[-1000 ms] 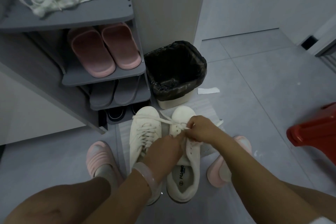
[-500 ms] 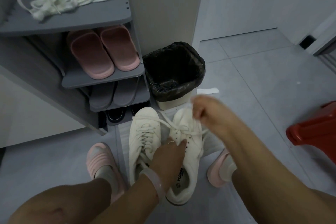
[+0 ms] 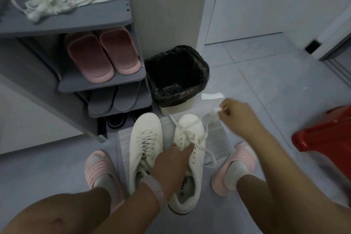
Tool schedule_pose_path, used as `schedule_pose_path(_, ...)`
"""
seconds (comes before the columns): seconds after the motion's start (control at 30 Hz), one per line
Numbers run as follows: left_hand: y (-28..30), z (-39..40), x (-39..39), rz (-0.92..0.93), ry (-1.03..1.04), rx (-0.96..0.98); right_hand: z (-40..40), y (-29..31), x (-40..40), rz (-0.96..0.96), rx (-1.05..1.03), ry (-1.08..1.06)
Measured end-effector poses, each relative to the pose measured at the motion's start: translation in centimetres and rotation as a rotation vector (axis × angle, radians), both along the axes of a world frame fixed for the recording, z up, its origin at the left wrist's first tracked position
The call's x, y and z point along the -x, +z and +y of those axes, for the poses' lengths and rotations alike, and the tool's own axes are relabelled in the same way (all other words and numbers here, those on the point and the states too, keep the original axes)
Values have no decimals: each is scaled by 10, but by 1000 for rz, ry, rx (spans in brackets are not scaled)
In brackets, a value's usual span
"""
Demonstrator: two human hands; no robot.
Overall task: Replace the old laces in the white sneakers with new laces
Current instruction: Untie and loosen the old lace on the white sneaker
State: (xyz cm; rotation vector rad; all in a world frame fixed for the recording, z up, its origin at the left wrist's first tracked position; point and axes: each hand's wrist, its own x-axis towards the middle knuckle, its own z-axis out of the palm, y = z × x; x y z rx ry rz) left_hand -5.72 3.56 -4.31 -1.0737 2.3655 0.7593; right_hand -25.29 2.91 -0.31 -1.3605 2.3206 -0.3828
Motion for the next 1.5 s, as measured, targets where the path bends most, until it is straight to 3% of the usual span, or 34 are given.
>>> schedule_pose_path(0.17, 2, -1, 0, 40, -9, 30, 21, -43, -36, -54, -115, 241)
schedule_pose_path(0.47, 3, 3, 9, -63, 12, 72, 26, -50, -38, 258, -128, 288)
schedule_pose_path(0.53, 4, 4, 11, -87, 8, 61, 25, -38, -30, 250, 67, 102)
schedule_pose_path(0.67, 5, 4, 14, -127, -12, 23, 19, 7, 19, 95, 625, -521)
schedule_pose_path(0.73, 6, 3, 15, -126, -15, 13, 18, 16, 39, 14, 743, -597)
schedule_pose_path(0.77, 6, 4, 14, -127, -14, 9, 18, 17, 41, 33, 667, -529)
schedule_pose_path(0.9, 6, 4, 14, -145, -11, 12, 22, -10, 13, 139, 33, -51)
schedule_pose_path(0.97, 7, 4, 13, -136, -5, 21, 25, -27, -7, 133, -99, 98)
schedule_pose_path(1.1, 7, 6, 11, -104, 5, 57, 27, -52, -35, 92, -166, 273)
schedule_pose_path(1.27, 7, 5, 13, -104, -12, 93, 28, -61, -40, 77, -148, 275)
schedule_pose_path(1.5, 3, 6, 16, -100, -12, 176, 33, -54, -31, 169, -313, 291)
